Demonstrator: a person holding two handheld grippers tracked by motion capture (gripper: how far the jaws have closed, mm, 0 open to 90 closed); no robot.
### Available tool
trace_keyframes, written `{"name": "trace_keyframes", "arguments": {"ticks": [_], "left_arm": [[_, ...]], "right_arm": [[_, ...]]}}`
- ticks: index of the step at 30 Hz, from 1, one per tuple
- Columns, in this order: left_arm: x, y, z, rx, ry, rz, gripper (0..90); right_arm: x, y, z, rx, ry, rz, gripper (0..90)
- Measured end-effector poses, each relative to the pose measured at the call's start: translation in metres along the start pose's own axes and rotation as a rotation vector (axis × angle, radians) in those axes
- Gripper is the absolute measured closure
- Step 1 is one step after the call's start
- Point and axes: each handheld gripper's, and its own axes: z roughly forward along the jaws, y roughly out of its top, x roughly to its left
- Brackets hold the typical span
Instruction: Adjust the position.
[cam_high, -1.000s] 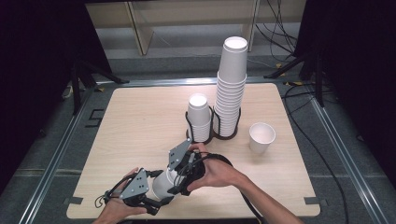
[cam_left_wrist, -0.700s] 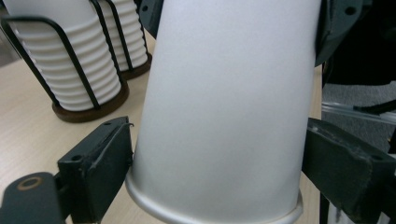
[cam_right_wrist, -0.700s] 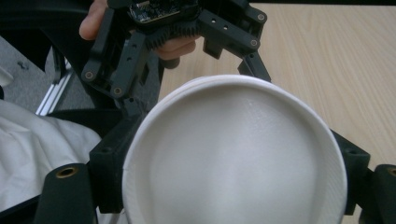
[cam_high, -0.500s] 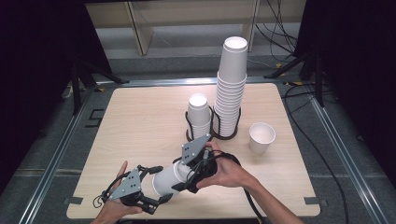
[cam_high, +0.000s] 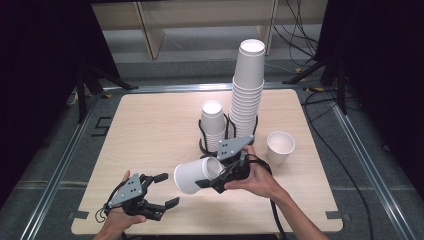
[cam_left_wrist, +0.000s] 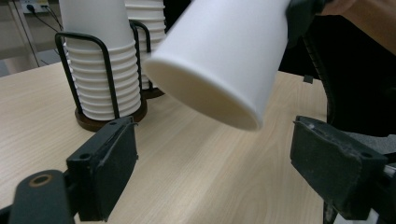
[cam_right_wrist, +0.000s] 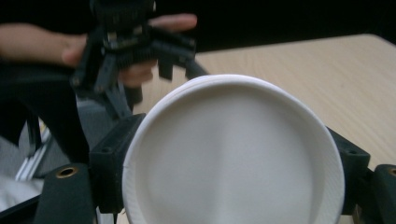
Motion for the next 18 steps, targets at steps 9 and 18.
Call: {"name": "trace_keyframes", "arguments": {"ticks": [9, 18], "left_arm": [[-0.001, 0.0, 0.001, 0.002, 0.012, -0.026, 14.7], [-0.001, 0.001, 0.003, -0.021, 0.013, -0.025, 12.8]], "right_arm": [[0.0, 0.001, 0.003, -0.085, 0.029, 0.019, 23.4], [0.004, 0.001, 0.014, -0.089, 0.089, 0.017, 23.4]]}}
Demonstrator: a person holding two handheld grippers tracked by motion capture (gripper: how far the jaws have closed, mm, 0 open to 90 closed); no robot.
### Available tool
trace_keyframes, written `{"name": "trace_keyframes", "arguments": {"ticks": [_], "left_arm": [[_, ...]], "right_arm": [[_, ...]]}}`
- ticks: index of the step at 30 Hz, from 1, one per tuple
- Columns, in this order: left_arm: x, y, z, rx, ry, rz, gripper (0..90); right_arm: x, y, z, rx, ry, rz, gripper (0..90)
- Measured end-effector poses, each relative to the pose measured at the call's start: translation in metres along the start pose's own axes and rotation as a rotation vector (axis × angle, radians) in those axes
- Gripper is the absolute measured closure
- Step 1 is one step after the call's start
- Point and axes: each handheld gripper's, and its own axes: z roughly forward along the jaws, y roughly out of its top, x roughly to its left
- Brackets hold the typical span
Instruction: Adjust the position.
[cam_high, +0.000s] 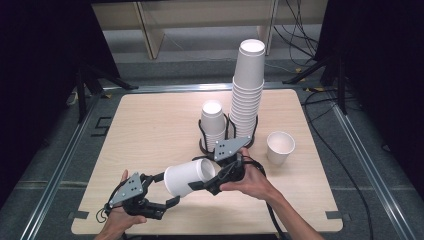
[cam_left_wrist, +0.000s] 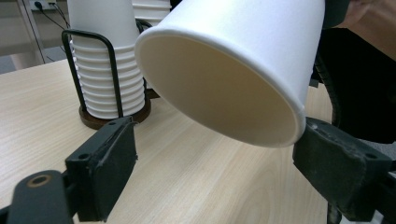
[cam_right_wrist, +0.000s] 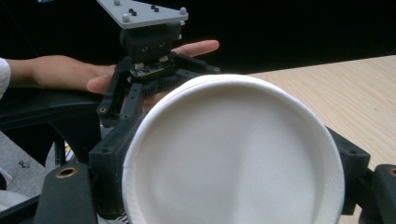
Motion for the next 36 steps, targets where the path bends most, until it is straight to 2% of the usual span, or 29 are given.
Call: {"name": "trace_keyframes", "arguments": {"ticks": [1, 2, 5, 6, 8, 14, 18, 20, 21, 24, 27, 30, 31, 33, 34, 36], "left_arm": [[0.0, 0.001, -0.001, 0.019, 0.008, 0.016, 11.3], [-0.001, 0.001, 0.0, 0.022, 0.009, 0.016, 10.2], [-0.001, 0.0, 0.002, 0.016, 0.015, 0.021, 1.3], [-0.001, 0.0, 0.003, 0.004, 0.001, 0.019, 0.0], [-0.002, 0.0, 0.004, -0.006, -0.004, 0.03, 0.0], [-0.005, 0.001, 0.004, 0.022, -0.009, 0.058, 0.0], [-0.007, 0.0, 0.005, 0.013, -0.017, 0.062, 0.0], [-0.007, -0.001, 0.006, -0.014, -0.031, 0.062, 0.0], [-0.006, 0.0, 0.003, 0.001, -0.029, 0.069, 0.0], [-0.005, 0.001, 0.002, -0.013, -0.041, 0.062, 0.3], [-0.006, 0.001, 0.002, -0.036, -0.062, 0.064, 5.2], [-0.006, 0.001, 0.002, -0.023, -0.075, 0.065, 6.6], [-0.006, 0.002, 0.0, -0.004, -0.069, 0.071, 7.0], [-0.006, 0.002, 0.0, -0.012, -0.071, 0.065, 7.8], [-0.005, 0.003, -0.001, 0.0, -0.074, 0.086, 8.3], [-0.005, 0.003, 0.0, -0.018, -0.079, 0.079, 9.4]], "right_arm": [[0.0, 0.0, 0.001, -0.002, 0.009, 0.002, 23.4], [0.0, -0.001, 0.002, -0.01, 0.01, -0.002, 23.4], [0.002, -0.001, 0.004, -0.008, 0.031, -0.003, 23.4], [0.003, -0.001, 0.004, -0.003, 0.045, 0.009, 23.5], [0.003, -0.001, 0.006, -0.009, 0.041, -0.011, 23.5], [0.004, -0.005, 0.013, -0.014, 0.075, 0.008, 23.4], [0.004, -0.007, 0.017, -0.01, 0.09, 0.015, 23.5], [0.004, -0.007, 0.018, -0.01, 0.094, 0.014, 23.5], [0.004, -0.008, 0.018, -0.008, 0.094, 0.015, 23.5], [0.005, -0.008, 0.02, -0.009, 0.105, 0.022, 23.5], [0.005, -0.009, 0.02, -0.009, 0.105, 0.026, 23.5], [0.004, -0.009, 0.02, -0.018, 0.108, 0.016, 23.5], [0.004, -0.009, 0.02, -0.014, 0.107, 0.018, 23.6], [0.004, -0.009, 0.019, -0.015, 0.106, 0.021, 23.7], [0.004, -0.009, 0.019, -0.015, 0.109, 0.022, 23.8], [0.003, -0.009, 0.018, -0.015, 0.112, 0.024, 23.9]]}}
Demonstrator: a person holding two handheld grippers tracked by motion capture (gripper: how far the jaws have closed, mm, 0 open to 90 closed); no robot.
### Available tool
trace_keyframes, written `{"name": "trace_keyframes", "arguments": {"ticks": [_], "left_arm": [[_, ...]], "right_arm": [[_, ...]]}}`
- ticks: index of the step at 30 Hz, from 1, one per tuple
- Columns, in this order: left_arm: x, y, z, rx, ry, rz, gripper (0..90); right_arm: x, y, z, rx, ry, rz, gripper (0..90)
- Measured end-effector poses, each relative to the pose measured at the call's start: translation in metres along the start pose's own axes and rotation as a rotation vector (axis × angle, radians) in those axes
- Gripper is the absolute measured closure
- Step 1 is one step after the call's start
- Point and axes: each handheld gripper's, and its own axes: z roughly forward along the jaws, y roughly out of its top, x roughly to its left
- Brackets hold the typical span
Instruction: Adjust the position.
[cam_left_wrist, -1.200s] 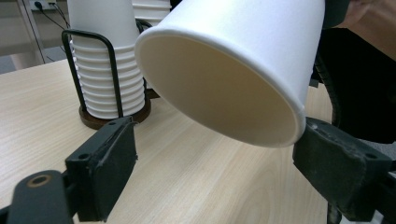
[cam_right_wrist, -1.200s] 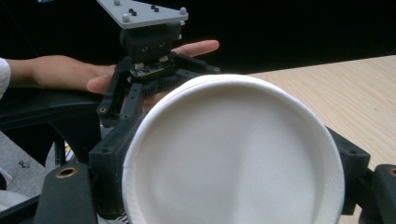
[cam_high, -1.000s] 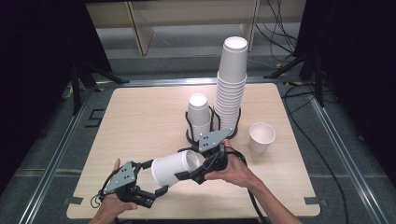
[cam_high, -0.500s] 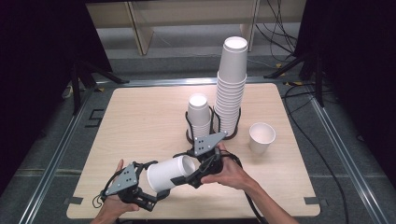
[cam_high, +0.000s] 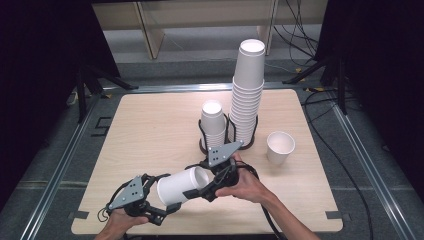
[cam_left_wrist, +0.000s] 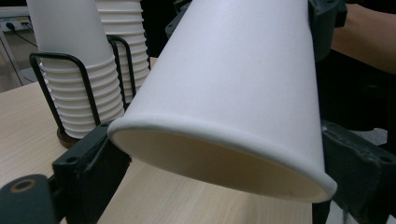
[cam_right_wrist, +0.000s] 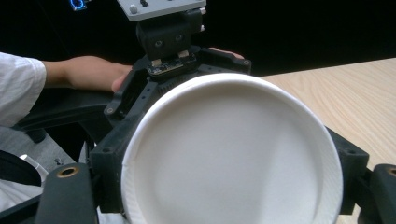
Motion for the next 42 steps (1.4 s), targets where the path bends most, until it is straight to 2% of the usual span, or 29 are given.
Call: {"name": "trace_keyframes", "arguments": {"ticks": [1, 2, 6, 12, 15, 16, 18, 21, 23, 26, 28, 29, 33, 35, 36, 39, 40, 41, 42], "left_arm": [[0.0, 0.0, 0.001, -0.01, -0.011, 0.005, 10.1], [0.0, 0.001, -0.001, 0.012, -0.003, 0.007, 10.9], [0.0, 0.002, -0.002, 0.021, -0.002, 0.024, 13.3], [0.0, 0.001, -0.001, 0.0, -0.015, 0.045, 14.9], [0.0, 0.002, -0.002, 0.013, -0.012, 0.052, 15.7], [0.0, 0.003, -0.003, 0.032, -0.007, 0.055, 15.9], [-0.001, 0.003, -0.003, 0.02, -0.013, 0.054, 15.9], [-0.001, 0.004, -0.003, 0.049, -0.007, 0.058, 16.1], [-0.001, 0.003, -0.002, 0.044, -0.02, 0.056, 16.2], [-0.002, 0.004, -0.002, 0.091, -0.014, 0.066, 16.2], [-0.002, 0.004, -0.001, 0.098, -0.019, 0.072, 16.2], [-0.003, 0.004, -0.001, 0.122, -0.011, 0.072, 16.2], [-0.003, 0.005, 0.0, 0.15, -0.015, 0.08, 16.4], [-0.004, 0.005, 0.0, 0.188, -0.007, 0.091, 16.4], [-0.004, 0.005, 0.0, 0.2, -0.005, 0.102, 16.4], [-0.005, 0.004, 0.002, 0.25, 0.005, 0.113, 16.4], [-0.006, 0.004, 0.003, 0.269, 0.007, 0.126, 16.4], [-0.006, 0.003, 0.004, 0.272, 0.005, 0.125, 16.4], [-0.007, 0.003, 0.005, 0.279, -0.003, 0.121, 16.4]], "right_arm": [[-0.001, 0.0, 0.0, -0.004, 0.004, -0.004, 23.9], [-0.001, 0.0, -0.001, 0.001, 0.01, 0.008, 23.9], [-0.002, 0.0, -0.002, -0.003, 0.005, -0.005, 23.9], [-0.002, 0.0, -0.003, 0.006, 0.002, -0.004, 23.0], [-0.002, 0.0, -0.003, 0.015, 0.004, 0.0, 22.9], [-0.003, 0.0, -0.003, 0.018, 0.004, 0.001, 22.8], [-0.002, 0.0, -0.003, 0.013, 0.005, 0.0, 22.2], [-0.001, 0.001, -0.004, 0.026, -0.012, -0.006, 16.7], [-0.001, 0.003, -0.006, 0.02, -0.022, -0.002, 15.5], [0.002, 0.007, -0.011, 0.021, -0.033, -0.006, 15.5], [0.004, 0.01, -0.015, 0.03, -0.049, -0.033, 15.5], [0.005, 0.011, -0.017, 0.035, -0.061, -0.039, 15.5], [0.012, 0.018, -0.024, 0.074, -0.115, -0.086, 15.5], [0.015, 0.02, -0.028, 0.092, -0.127, -0.086, 15.5], [0.015, 0.021, -0.029, 0.104, -0.145, -0.115, 15.5], [0.018, 0.022, -0.031, 0.169, -0.177, -0.142, 15.6], [0.022, 0.021, -0.031, 0.197, -0.185, -0.113, 15.7], [0.021, 0.021, -0.029, 0.221, -0.193, -0.164, 15.6], [0.023, 0.021, -0.027, 0.248, -0.191, -0.158, 15.6]]}}
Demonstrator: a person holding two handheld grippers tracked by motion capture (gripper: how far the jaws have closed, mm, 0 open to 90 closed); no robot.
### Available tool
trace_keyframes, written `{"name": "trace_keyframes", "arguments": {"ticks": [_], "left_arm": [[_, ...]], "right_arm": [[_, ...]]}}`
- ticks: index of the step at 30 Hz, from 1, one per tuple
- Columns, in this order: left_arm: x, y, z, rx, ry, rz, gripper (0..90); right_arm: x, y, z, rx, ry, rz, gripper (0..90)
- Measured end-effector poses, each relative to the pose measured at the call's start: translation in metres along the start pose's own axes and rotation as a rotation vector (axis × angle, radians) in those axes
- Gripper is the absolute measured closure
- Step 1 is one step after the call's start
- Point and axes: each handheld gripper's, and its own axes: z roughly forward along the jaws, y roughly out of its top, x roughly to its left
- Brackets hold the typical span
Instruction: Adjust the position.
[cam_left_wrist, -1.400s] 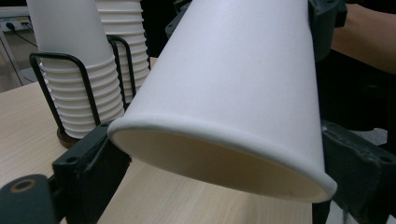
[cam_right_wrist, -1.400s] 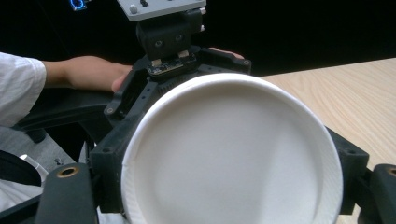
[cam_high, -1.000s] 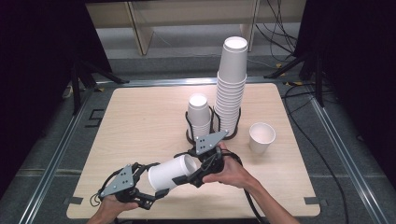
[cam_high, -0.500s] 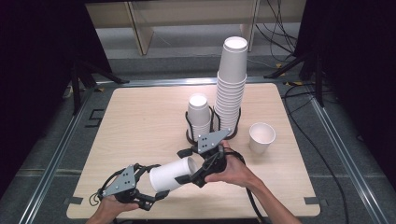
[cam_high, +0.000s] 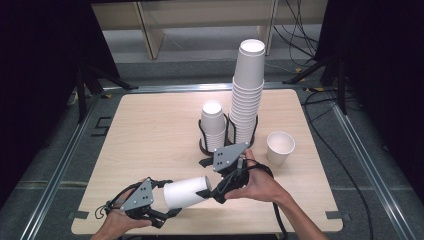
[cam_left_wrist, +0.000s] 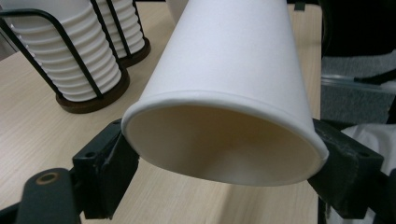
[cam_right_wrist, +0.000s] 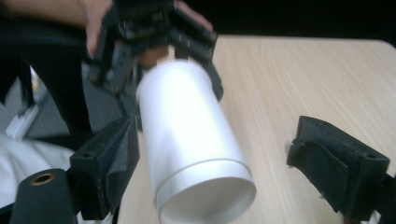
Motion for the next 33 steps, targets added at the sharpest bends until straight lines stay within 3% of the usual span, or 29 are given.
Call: {"name": "trace_keyframes", "arguments": {"ticks": [6, 11, 13, 17, 21, 22, 24, 32, 33], "left_arm": [[-0.003, 0.004, 0.001, 0.072, 0.008, 0.052, 16.5], [-0.004, 0.008, 0.001, 0.096, 0.003, 0.054, 16.4], [-0.004, 0.009, -0.001, 0.125, -0.004, 0.059, 16.4], [-0.004, 0.009, 0.0, 0.117, 0.003, 0.064, 16.5], [-0.005, 0.01, 0.0, 0.14, 0.008, 0.069, 16.4], [-0.005, 0.01, -0.001, 0.146, 0.01, 0.075, 16.4], [-0.006, 0.01, 0.0, 0.136, 0.007, 0.074, 16.4], [-0.008, 0.012, 0.0, 0.142, 0.002, 0.076, 16.4], [-0.007, 0.012, -0.001, 0.147, -0.003, 0.077, 16.4]], "right_arm": [[0.01, 0.001, 0.012, 0.129, -0.006, -0.071, 15.8], [0.016, 0.005, 0.027, 0.235, -0.005, -0.148, 15.9], [0.019, 0.007, 0.031, 0.268, -0.007, -0.158, 15.9], [0.024, 0.013, 0.039, 0.331, -0.004, -0.179, 16.0], [0.024, 0.016, 0.048, 0.399, -0.028, -0.249, 16.3], [0.022, 0.017, 0.051, 0.398, -0.026, -0.277, 16.4], [0.025, 0.018, 0.054, 0.404, -0.011, -0.256, 16.3], [0.026, 0.016, 0.069, 0.457, -0.004, -0.289, 16.6], [0.024, 0.017, 0.072, 0.452, 0.004, -0.33, 16.8]]}}
